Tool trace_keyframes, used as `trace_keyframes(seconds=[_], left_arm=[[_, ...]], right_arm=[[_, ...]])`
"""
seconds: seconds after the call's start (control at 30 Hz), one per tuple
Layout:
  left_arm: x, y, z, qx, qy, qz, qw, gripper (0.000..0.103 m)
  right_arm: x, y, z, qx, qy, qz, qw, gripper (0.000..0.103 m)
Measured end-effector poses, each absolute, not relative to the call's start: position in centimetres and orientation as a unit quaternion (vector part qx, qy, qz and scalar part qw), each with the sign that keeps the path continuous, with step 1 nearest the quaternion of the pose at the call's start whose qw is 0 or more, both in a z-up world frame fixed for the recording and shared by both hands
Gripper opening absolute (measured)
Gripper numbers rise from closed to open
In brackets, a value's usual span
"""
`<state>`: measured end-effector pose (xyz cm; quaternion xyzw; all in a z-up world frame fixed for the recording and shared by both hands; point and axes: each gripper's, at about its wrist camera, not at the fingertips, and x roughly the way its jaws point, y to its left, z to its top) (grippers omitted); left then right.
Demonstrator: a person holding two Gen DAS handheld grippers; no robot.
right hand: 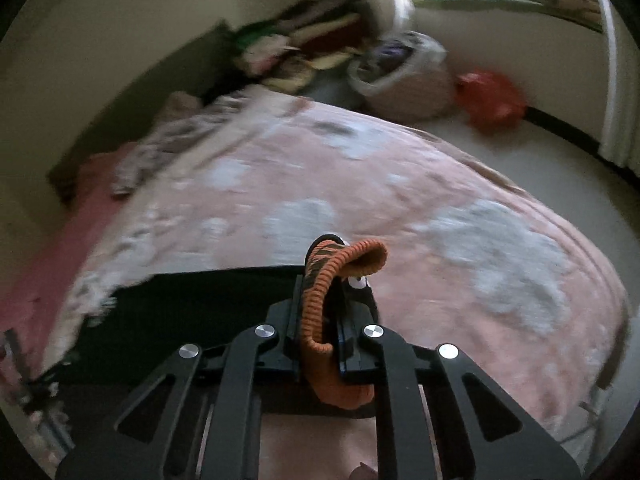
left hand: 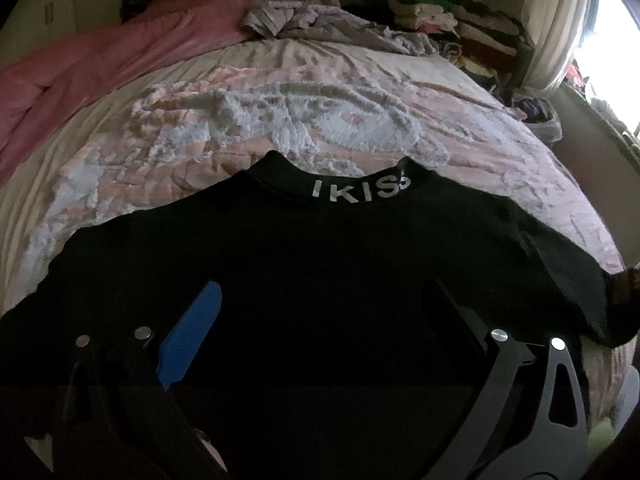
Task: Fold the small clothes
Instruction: 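Lift the sleeve with the right gripper and carry it across the shirt body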
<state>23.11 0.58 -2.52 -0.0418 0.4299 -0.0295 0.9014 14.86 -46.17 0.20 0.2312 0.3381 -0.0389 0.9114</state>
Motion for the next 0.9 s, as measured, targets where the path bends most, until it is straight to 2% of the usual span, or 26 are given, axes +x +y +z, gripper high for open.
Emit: trace_keyframes(seconds=[0.33,0.6,0.9], left_arm=[[21.0,2.8,-0.4,-0.073,0.419,-0.041,0.904,0.094],[19.4,5.5,0.8,-0.1,0.407,-0.045,0.907,0.094],[18.4,7.6,-0.5,-0.136,0.413,-0.059,0.899,0.094]], right_arm=[[17.8,-35.1,5.8,0.213,0.314,0.103,0.92,0.011],[20.1,-26.4,7.4,0.191,0.324,0.18,0.909,0.011],[21.9,-17.6,7.8,0.15,0.347,0.24,0.894,0.011]])
